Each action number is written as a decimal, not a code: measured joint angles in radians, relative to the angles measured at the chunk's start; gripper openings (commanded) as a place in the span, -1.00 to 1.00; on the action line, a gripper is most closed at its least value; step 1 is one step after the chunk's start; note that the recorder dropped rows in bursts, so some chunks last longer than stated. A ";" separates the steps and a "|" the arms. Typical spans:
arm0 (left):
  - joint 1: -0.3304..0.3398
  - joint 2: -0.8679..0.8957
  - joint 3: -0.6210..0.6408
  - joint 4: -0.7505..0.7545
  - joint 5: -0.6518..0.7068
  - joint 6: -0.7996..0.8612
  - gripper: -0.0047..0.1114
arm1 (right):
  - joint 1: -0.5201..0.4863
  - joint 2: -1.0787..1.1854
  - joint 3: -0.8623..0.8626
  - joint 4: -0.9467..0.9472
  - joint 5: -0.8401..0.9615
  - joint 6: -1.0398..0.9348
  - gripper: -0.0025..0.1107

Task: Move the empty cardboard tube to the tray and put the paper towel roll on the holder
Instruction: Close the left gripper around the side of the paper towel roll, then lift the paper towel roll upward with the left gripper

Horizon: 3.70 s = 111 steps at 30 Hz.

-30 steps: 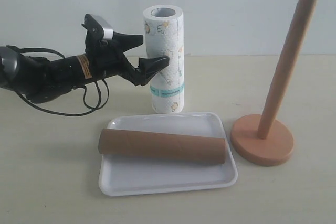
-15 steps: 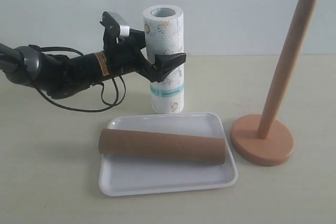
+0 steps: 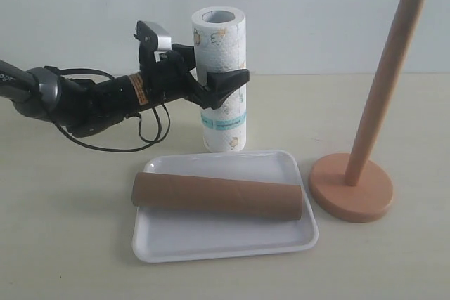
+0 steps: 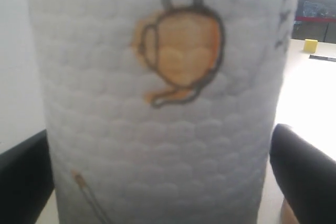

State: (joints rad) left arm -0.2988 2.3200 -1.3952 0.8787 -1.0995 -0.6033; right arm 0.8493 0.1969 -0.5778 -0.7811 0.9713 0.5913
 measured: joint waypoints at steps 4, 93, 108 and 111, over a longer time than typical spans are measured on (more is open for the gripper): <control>0.000 0.000 0.000 0.000 -0.002 -0.004 0.97 | 0.000 0.000 0.000 0.000 0.000 0.003 -0.96; -0.029 -0.278 -0.020 0.152 0.103 -0.244 -0.85 | 0.000 0.000 0.000 0.000 0.000 0.027 -0.96; -0.125 -0.404 -0.020 0.299 0.118 -0.364 -0.85 | 0.000 0.000 0.000 -0.007 0.006 -0.003 -0.96; -0.143 -0.436 -0.020 0.292 0.140 -0.367 -0.85 | 0.000 0.000 0.000 -0.007 0.041 -0.004 -0.96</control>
State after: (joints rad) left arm -0.4415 1.8839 -1.4150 1.1706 -0.9593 -0.9698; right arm 0.8493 0.1969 -0.5778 -0.7882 1.0125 0.5871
